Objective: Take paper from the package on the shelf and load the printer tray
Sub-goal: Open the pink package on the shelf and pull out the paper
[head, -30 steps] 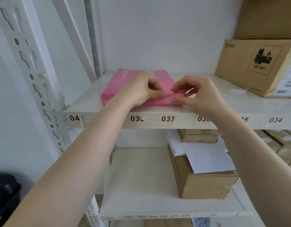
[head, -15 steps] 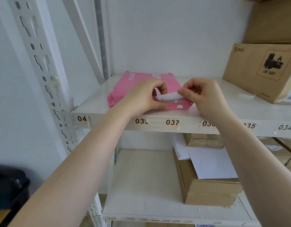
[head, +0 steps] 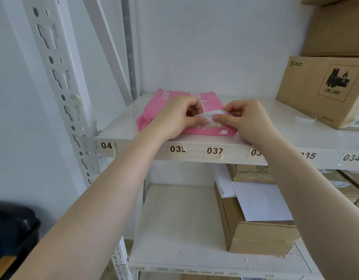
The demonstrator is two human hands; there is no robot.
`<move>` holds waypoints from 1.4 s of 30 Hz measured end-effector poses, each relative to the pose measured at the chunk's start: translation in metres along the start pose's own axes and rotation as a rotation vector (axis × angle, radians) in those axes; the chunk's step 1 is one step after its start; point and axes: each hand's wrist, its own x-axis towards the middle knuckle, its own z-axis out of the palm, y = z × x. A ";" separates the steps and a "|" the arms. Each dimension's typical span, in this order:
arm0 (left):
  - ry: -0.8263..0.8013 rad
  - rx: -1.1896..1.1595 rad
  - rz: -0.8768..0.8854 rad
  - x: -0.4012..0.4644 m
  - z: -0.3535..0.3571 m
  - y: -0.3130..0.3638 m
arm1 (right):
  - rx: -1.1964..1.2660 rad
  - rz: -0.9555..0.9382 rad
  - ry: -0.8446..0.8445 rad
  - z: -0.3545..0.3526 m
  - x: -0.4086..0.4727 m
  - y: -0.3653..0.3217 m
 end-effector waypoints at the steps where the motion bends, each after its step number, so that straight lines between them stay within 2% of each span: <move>1: -0.003 -0.010 -0.007 0.000 0.000 0.000 | 0.018 0.029 -0.005 0.000 0.002 0.000; 8: -0.004 -0.020 -0.060 0.002 -0.006 0.003 | 0.108 0.198 -0.082 -0.001 0.009 -0.005; 12: -0.017 -0.040 -0.073 -0.001 -0.008 0.005 | 0.120 0.185 -0.094 -0.002 0.008 -0.007; 17: -0.018 0.060 -0.057 -0.013 -0.024 0.008 | 0.132 0.162 -0.112 -0.002 0.007 -0.005; 21: 0.073 0.165 0.071 -0.018 -0.018 0.008 | 0.110 0.127 -0.068 0.004 0.005 -0.006; 25: 0.068 0.229 0.182 -0.014 0.000 0.007 | 0.117 0.163 -0.066 0.001 0.005 -0.007; 32: 0.138 0.115 0.079 -0.004 0.009 0.004 | 0.209 0.192 -0.159 -0.007 0.004 -0.003; 35: 0.110 0.084 0.070 -0.005 0.008 0.006 | 0.224 0.194 -0.154 -0.008 0.004 -0.002; 42: -0.100 0.125 0.058 -0.014 0.003 0.010 | 0.202 0.215 -0.106 -0.004 0.005 -0.004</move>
